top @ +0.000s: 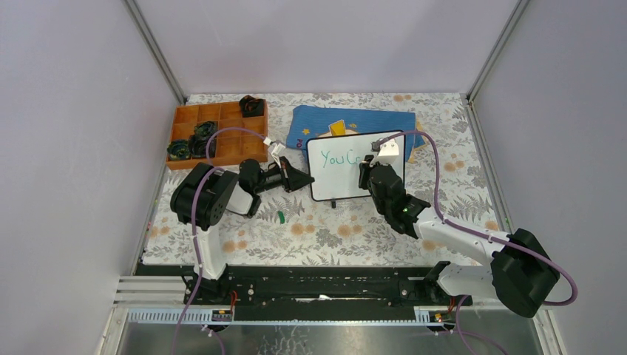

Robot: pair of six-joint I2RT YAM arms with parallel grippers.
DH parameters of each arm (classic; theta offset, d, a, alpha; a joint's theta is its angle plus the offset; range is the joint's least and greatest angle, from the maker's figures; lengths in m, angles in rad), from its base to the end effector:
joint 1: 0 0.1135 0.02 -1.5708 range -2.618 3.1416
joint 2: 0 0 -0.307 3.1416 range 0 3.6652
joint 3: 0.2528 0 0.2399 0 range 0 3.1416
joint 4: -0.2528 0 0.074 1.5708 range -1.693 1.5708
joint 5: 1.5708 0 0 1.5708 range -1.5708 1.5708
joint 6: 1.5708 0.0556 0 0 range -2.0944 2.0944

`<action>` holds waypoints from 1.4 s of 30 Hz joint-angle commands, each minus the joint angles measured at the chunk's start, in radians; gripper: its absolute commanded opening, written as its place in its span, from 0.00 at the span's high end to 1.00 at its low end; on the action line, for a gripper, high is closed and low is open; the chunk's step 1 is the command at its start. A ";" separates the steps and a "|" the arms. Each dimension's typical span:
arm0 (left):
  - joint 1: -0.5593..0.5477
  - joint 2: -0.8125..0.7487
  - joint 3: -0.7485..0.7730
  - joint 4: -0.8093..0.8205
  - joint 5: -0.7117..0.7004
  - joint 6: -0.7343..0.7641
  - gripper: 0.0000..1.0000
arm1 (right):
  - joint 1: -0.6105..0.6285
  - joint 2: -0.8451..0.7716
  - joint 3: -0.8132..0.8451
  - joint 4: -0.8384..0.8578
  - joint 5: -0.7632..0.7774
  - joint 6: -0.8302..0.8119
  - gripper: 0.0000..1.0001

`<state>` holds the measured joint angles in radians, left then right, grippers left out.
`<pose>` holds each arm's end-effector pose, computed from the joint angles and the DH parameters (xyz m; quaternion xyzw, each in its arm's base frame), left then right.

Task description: Write a sentence on the whiteboard

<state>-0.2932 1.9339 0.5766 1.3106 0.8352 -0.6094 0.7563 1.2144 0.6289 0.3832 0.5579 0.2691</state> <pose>0.3213 -0.1401 0.1810 0.1724 0.6971 -0.5393 0.4399 0.2081 0.1559 0.2985 -0.0108 0.7649 0.1121 0.6342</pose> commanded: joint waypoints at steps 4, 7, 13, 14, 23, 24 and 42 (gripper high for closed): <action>-0.015 0.000 -0.012 -0.105 0.000 0.045 1.00 | -0.008 -0.017 0.004 -0.015 0.055 -0.003 1.00; -0.015 0.000 -0.014 -0.104 0.000 0.045 1.00 | -0.009 -0.022 0.006 -0.017 0.070 -0.008 1.00; -0.017 0.000 -0.013 -0.106 -0.001 0.047 1.00 | -0.011 -0.023 0.017 -0.014 0.085 -0.017 1.00; -0.017 0.000 -0.013 -0.106 -0.001 0.047 1.00 | -0.012 -0.021 0.020 -0.014 0.086 -0.018 1.00; -0.017 0.003 -0.012 -0.109 0.000 0.049 1.00 | -0.017 -0.020 0.036 0.004 0.081 -0.025 1.00; -0.017 0.002 -0.012 -0.109 -0.001 0.049 1.00 | -0.017 -0.020 0.038 0.005 0.079 -0.027 1.00; -0.021 0.002 -0.011 -0.119 -0.001 0.056 1.00 | -0.017 -0.007 0.065 0.027 0.070 -0.041 1.00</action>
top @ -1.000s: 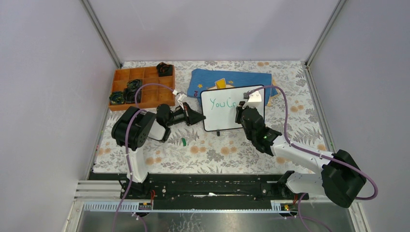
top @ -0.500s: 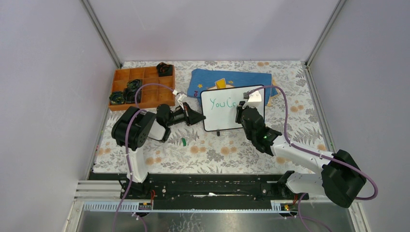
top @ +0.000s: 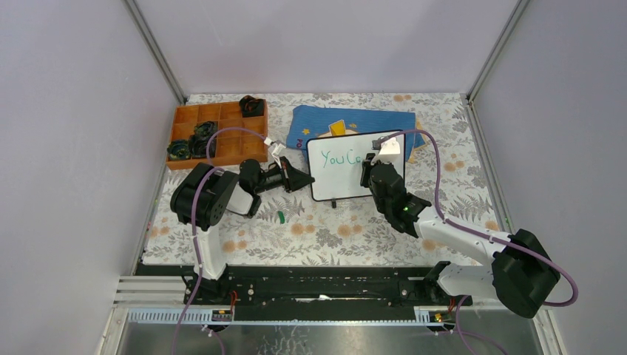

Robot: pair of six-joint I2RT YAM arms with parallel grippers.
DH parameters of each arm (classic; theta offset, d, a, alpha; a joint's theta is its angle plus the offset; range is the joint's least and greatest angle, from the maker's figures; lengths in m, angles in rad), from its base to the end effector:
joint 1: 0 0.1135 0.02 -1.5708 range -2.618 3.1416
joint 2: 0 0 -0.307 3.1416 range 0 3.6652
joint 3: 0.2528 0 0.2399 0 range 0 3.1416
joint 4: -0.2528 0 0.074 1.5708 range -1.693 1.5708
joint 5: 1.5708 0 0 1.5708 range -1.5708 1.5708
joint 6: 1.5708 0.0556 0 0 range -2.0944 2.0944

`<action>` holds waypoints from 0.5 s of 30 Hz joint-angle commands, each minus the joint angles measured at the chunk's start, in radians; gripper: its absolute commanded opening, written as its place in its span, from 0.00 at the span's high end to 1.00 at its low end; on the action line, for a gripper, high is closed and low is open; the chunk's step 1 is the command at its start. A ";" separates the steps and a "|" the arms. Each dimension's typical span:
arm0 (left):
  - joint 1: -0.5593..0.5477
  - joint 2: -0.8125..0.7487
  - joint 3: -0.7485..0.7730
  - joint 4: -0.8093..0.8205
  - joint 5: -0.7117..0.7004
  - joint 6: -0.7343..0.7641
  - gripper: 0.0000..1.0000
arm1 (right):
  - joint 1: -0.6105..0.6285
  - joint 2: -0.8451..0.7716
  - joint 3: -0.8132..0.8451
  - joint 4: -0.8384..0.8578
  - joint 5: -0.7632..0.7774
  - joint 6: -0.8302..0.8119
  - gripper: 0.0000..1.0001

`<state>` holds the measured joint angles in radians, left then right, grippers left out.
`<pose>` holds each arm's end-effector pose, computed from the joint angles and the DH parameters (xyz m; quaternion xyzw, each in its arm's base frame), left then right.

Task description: Write a sentence on the whiteboard

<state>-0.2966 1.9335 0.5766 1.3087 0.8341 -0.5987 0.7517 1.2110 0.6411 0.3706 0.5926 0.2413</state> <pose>0.3209 -0.1411 0.1809 0.1767 0.6964 -0.5374 0.4417 0.2094 0.1532 0.3023 -0.0079 0.7629 0.0898 0.6402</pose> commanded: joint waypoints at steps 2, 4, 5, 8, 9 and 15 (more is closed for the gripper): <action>-0.018 0.002 -0.010 -0.117 -0.001 0.046 1.00 | -0.012 -0.003 0.056 0.043 0.035 -0.014 1.00; -0.018 0.003 -0.011 -0.118 -0.001 0.046 1.00 | -0.012 -0.002 0.058 0.043 0.035 -0.016 1.00; -0.018 0.002 -0.011 -0.118 -0.001 0.046 1.00 | -0.013 -0.001 0.060 0.042 0.034 -0.016 1.00; -0.018 0.002 -0.011 -0.118 -0.001 0.045 1.00 | -0.012 0.000 0.061 0.042 0.034 -0.017 1.00; -0.018 0.000 -0.011 -0.118 -0.001 0.046 1.00 | -0.013 0.001 0.059 0.044 0.035 -0.017 1.00; -0.019 0.001 -0.011 -0.120 -0.001 0.046 1.00 | -0.014 0.001 0.052 0.034 0.027 -0.015 1.00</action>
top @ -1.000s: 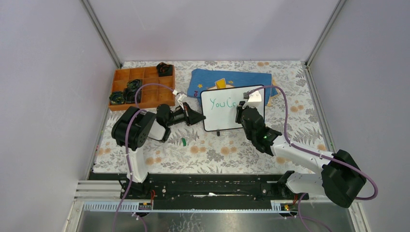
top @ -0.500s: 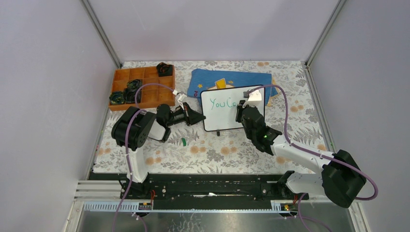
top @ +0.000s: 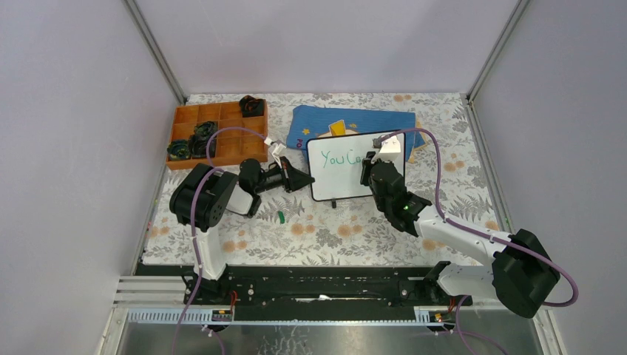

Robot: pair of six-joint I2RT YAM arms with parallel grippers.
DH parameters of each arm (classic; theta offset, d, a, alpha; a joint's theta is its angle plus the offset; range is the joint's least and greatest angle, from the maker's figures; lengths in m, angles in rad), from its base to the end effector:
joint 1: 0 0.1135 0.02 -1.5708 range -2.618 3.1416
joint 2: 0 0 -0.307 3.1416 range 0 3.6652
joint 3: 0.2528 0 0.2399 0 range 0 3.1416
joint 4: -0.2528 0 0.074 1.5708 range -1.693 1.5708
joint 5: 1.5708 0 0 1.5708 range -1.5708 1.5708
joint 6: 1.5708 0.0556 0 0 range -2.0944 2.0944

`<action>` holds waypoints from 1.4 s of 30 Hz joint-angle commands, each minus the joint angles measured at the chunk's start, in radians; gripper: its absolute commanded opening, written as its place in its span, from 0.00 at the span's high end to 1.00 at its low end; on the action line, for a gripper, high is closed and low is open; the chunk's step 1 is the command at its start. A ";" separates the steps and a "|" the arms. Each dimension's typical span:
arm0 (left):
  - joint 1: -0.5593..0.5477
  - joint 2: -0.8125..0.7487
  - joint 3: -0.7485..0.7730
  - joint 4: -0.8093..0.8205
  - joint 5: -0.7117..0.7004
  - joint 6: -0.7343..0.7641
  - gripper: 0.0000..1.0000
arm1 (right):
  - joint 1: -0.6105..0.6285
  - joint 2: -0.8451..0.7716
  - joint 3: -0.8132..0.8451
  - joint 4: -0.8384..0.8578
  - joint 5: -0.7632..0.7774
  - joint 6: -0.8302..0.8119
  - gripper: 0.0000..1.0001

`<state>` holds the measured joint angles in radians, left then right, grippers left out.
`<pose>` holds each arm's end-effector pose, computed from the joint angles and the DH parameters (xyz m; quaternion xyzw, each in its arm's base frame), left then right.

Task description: Write a sentence on the whiteboard

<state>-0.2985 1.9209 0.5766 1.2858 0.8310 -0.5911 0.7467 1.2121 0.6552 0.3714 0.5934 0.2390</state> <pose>0.3198 -0.1414 0.1825 0.1770 0.6988 -0.5352 0.4403 0.2113 0.1532 0.3070 -0.0041 0.7592 0.0907 0.6445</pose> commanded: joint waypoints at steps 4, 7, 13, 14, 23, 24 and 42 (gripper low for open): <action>-0.017 0.012 -0.011 -0.098 0.002 0.039 1.00 | -0.009 -0.003 0.025 0.023 0.018 -0.004 1.00; -0.017 0.010 -0.011 -0.098 0.001 0.039 1.00 | -0.008 -0.007 0.014 0.014 0.013 0.004 1.00; -0.017 0.009 -0.011 -0.103 -0.001 0.042 1.00 | -0.009 -0.019 -0.005 -0.008 0.004 0.020 1.00; -0.017 0.009 -0.011 -0.103 -0.002 0.042 1.00 | -0.009 -0.021 -0.007 -0.010 0.004 0.022 1.00; -0.018 0.007 -0.011 -0.109 -0.002 0.045 1.00 | -0.009 -0.046 0.001 -0.039 0.003 0.020 1.00; -0.017 0.007 -0.011 -0.109 -0.001 0.045 1.00 | -0.009 -0.051 0.004 -0.044 0.004 0.020 1.00; -0.020 0.010 -0.007 -0.111 0.000 0.043 1.00 | -0.018 -0.060 0.057 -0.019 0.008 -0.013 1.00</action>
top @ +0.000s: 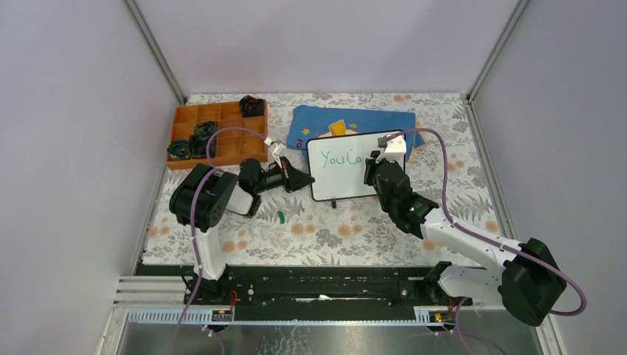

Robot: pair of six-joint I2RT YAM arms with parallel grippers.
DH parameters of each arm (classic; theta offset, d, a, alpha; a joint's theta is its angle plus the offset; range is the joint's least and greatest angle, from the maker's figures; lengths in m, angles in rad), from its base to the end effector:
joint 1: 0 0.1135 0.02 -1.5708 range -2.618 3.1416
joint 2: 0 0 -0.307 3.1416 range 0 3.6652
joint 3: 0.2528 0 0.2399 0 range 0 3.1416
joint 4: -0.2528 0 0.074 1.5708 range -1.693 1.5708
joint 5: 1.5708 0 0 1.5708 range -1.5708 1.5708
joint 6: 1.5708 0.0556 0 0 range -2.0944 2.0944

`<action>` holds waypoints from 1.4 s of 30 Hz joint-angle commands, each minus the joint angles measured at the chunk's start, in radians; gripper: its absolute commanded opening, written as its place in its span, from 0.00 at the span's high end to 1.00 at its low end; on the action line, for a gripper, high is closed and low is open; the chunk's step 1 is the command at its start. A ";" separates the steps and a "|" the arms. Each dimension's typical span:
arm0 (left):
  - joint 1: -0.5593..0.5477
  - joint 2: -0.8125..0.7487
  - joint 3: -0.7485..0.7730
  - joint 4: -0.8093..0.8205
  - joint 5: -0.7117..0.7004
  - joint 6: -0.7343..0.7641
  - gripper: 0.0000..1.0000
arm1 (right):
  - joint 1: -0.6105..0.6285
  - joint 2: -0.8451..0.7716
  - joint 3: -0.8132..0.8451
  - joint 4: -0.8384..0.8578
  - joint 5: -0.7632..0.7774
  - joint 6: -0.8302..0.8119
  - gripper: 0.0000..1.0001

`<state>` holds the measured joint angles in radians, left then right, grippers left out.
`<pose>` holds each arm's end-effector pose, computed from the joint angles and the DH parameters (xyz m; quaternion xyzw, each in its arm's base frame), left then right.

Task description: Write a sentence on the whiteboard

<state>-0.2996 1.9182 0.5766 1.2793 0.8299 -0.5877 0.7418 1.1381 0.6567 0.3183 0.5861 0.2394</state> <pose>0.3195 -0.1416 0.1826 0.1775 0.6997 -0.5343 0.4399 0.2004 0.1419 0.3183 -0.0003 0.7534 0.0977 0.6502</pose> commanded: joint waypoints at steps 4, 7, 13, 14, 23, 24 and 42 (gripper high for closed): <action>-0.019 0.012 -0.007 -0.106 0.002 0.042 1.00 | -0.017 0.032 0.066 0.039 0.010 -0.016 1.00; -0.021 0.010 -0.007 -0.107 0.001 0.044 1.00 | -0.020 0.040 0.065 0.044 0.007 -0.014 1.00; -0.022 0.010 -0.008 -0.112 0.000 0.046 1.00 | -0.030 0.050 0.065 0.048 0.003 -0.011 1.00; -0.022 0.010 -0.007 -0.112 0.000 0.046 1.00 | -0.031 0.052 0.064 0.048 0.002 -0.010 1.00; -0.022 0.010 -0.007 -0.112 0.000 0.048 1.00 | -0.036 0.062 0.051 0.053 -0.008 -0.002 1.00; -0.022 0.008 -0.007 -0.112 -0.001 0.048 1.00 | -0.036 0.064 0.050 0.054 -0.010 0.000 1.00; -0.024 0.003 -0.007 -0.129 -0.008 0.058 1.00 | -0.036 0.037 -0.002 0.022 -0.011 0.039 1.00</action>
<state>-0.3023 1.9095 0.5770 1.2610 0.8234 -0.5720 0.7132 1.1976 0.6647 0.3256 0.5816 0.2600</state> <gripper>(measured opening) 0.153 0.186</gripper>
